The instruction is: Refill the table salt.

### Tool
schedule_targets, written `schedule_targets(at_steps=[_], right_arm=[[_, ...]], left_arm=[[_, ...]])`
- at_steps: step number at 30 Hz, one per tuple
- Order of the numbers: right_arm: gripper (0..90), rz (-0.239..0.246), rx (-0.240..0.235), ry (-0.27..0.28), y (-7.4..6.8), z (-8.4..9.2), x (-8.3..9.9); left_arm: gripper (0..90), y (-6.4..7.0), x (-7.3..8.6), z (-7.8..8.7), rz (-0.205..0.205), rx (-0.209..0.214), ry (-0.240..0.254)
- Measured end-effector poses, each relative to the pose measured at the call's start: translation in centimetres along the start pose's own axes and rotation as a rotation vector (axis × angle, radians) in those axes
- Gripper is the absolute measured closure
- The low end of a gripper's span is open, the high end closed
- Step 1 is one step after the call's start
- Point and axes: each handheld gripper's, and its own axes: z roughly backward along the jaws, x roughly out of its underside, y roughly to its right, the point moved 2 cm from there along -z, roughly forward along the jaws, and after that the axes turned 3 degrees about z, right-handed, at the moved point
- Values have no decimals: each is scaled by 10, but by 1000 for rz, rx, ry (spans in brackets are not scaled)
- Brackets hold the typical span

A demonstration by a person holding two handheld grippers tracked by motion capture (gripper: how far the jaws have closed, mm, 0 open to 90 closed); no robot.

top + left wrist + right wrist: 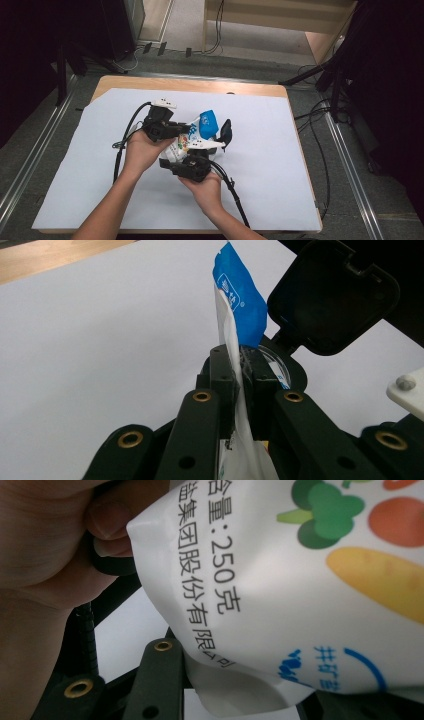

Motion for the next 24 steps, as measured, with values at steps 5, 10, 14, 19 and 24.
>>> schedule_targets(at_steps=[5, 10, 14, 19, 24], right_arm=[[681, -24, -33, 11, 2, 0, -1], [682, -29, -43, 7, 2, -1, -1], [681, -23, -40, 5, 2, -1, -2], [680, -21, -36, 8, 2, 0, -4], [678, -43, -43, 0, 6, 0, -4]], left_arm=[[861, 0, -1, 0, -5, -3, 5], [865, 1, -1, 1, 0, -10, 11], [866, 2, -1, 2, -8, -14, 16], [865, 2, -2, 3, -9, -19, 32], [864, 2, -3, -1, -14, -25, 27]])
